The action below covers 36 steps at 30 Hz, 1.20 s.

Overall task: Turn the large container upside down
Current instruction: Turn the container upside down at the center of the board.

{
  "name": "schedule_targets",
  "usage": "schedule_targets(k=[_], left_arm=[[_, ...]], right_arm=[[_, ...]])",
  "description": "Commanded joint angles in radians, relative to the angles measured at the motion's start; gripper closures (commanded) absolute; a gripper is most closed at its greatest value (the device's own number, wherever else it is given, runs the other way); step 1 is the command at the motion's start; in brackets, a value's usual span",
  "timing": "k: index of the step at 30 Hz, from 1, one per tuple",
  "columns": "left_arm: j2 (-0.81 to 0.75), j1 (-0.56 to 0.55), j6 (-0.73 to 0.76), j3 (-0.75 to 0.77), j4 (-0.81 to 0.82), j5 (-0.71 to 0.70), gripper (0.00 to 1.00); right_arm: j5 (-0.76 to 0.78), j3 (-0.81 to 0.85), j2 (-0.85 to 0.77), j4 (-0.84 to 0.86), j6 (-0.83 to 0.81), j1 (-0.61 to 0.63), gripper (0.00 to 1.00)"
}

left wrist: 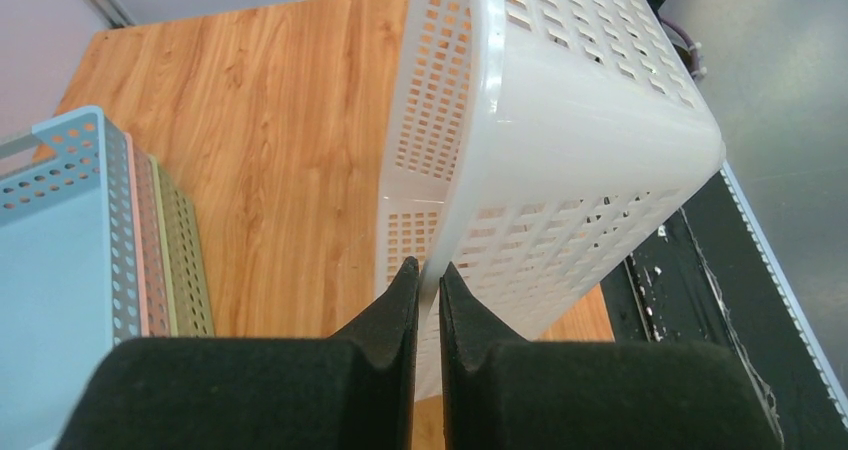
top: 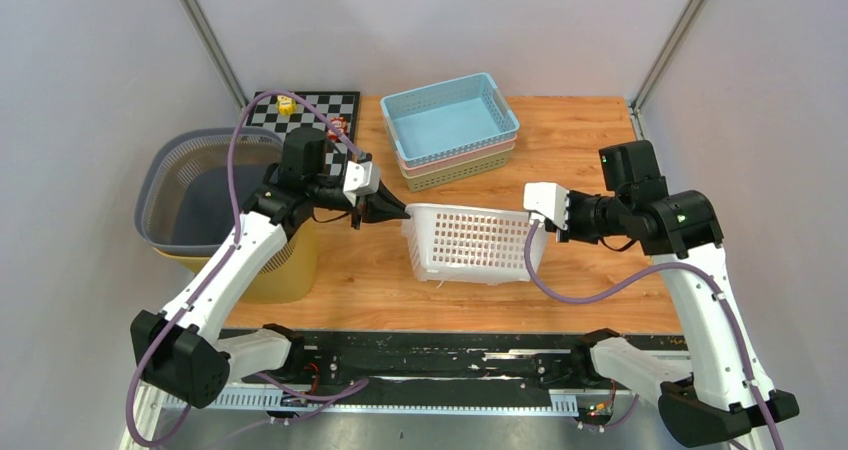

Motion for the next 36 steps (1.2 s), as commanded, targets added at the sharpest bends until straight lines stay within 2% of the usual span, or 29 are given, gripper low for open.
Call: schedule_targets(k=[1,4,10,12,21,24,31,36], left_arm=[[0.021,0.0,-0.066,-0.019,0.014,-0.016,1.0],[0.023,0.001,-0.093,-0.021,0.036,-0.029,1.0],[0.026,0.002,-0.146,-0.023,0.086,-0.056,0.99],[0.025,0.002,-0.161,-0.024,0.1,-0.068,0.91],[0.01,0.002,-0.184,-0.026,0.12,-0.098,0.7],[0.001,0.003,-0.191,-0.029,0.127,-0.106,0.6],[-0.018,0.003,-0.212,-0.041,0.154,-0.116,0.25],[-0.04,0.006,-0.214,-0.045,0.154,-0.137,0.03]], right_arm=[[-0.105,0.004,-0.018,-0.034,-0.026,-0.011,0.9],[-0.127,0.001,-0.029,-0.04,-0.028,-0.011,0.97],[-0.146,-0.003,-0.044,-0.041,-0.002,-0.011,0.97],[-0.15,0.0,-0.043,-0.038,0.016,-0.011,0.97],[-0.159,0.007,-0.032,-0.027,0.119,-0.011,0.97],[-0.167,0.015,-0.033,-0.022,0.155,-0.011,0.97],[-0.2,0.035,-0.038,-0.013,0.237,-0.011,0.97],[-0.201,0.025,-0.043,0.011,0.318,-0.011,0.97]])
